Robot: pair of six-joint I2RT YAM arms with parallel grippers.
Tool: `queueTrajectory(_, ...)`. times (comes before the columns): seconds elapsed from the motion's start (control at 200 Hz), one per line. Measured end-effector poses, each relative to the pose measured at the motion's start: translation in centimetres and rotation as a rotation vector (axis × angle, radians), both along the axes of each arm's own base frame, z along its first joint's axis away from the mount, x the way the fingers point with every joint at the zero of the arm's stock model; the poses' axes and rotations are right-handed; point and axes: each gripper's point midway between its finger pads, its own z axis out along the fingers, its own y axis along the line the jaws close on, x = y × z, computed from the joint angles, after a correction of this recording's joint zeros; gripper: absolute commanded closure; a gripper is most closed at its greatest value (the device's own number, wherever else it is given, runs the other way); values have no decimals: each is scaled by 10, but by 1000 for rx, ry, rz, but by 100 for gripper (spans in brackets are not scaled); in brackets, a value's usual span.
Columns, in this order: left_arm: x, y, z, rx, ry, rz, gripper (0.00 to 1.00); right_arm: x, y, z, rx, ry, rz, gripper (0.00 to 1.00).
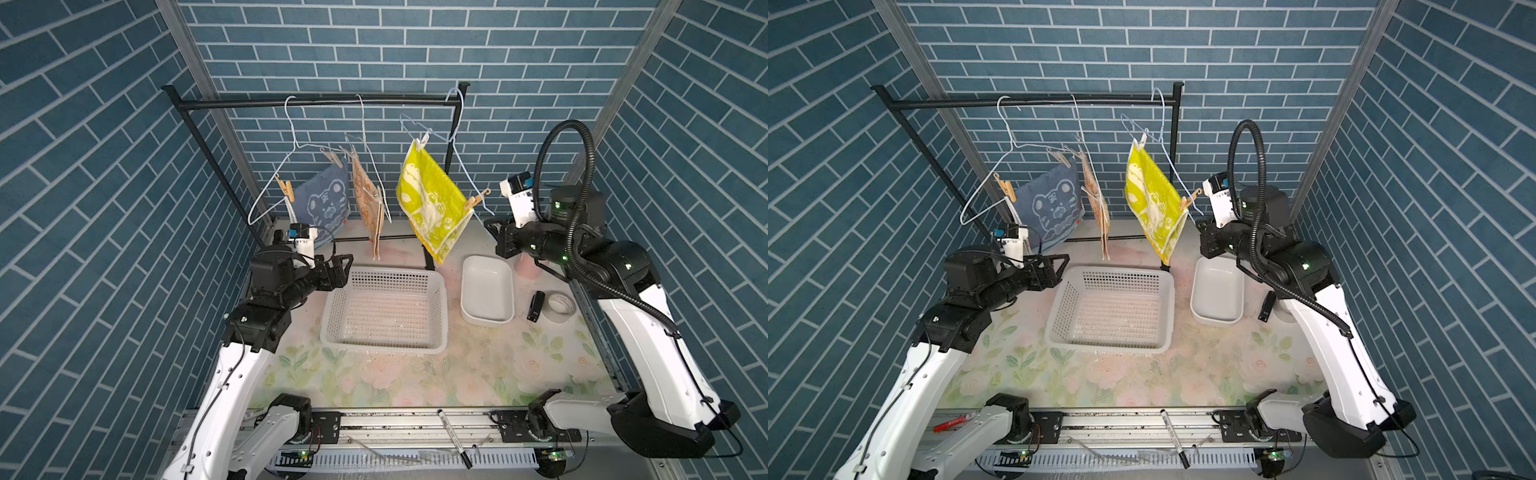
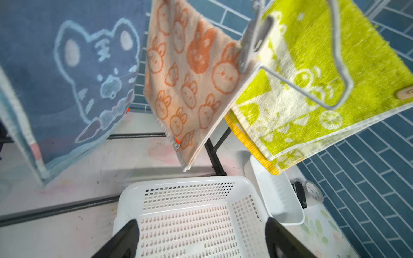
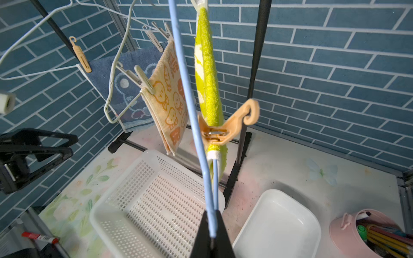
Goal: Remove the clothespins securing towels to the hanger
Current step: Pick up the hanger from the clothesline.
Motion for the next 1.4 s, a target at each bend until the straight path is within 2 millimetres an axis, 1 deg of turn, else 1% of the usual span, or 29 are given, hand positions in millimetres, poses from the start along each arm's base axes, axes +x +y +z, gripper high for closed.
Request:
queueTrajectory(0.115,-6,-29,26,102,-76,-112,12,-21,-9,-14,9,97,50,100)
queueTrajectory(0.22,-14,-56,58,208,-184,-207,12,-39,-10,-28,6,186,103,100)
queueTrajectory(0.32,-19,-72,81,289,-286,-262,12,-57,-9,-35,3,242,160,100)
queueTrajectory(0.495,-20,-85,94,418,-406,-317,12,-88,-6,-34,22,276,264,100)
queueTrajectory(0.545,-18,-88,97,451,-442,-329,14,-95,-5,-33,29,282,293,100)
queueTrajectory(0.625,-15,-93,103,503,-498,-339,16,-103,-3,-35,34,302,334,100)
queueTrajectory(0.75,-8,-97,113,577,-588,-332,18,-110,1,-39,35,334,382,100)
queueTrajectory(0.9,-6,-101,130,642,-724,-336,19,-111,4,-49,28,363,410,100)
queueTrajectory(0.96,-6,-104,132,674,-772,-345,19,-111,6,-52,27,374,419,100)
queueTrajectory(1.065,-2,-111,129,732,-823,-370,19,-112,7,-55,29,385,429,100)
queueTrajectory(1.235,9,-126,113,823,-852,-430,21,-114,8,-54,38,392,440,100)
queueTrajectory(1.37,19,-134,99,884,-851,-461,29,-115,9,-54,44,394,449,100)
queueTrajectory(1.4,21,-134,97,896,-850,-465,33,-115,10,-54,46,395,451,100)
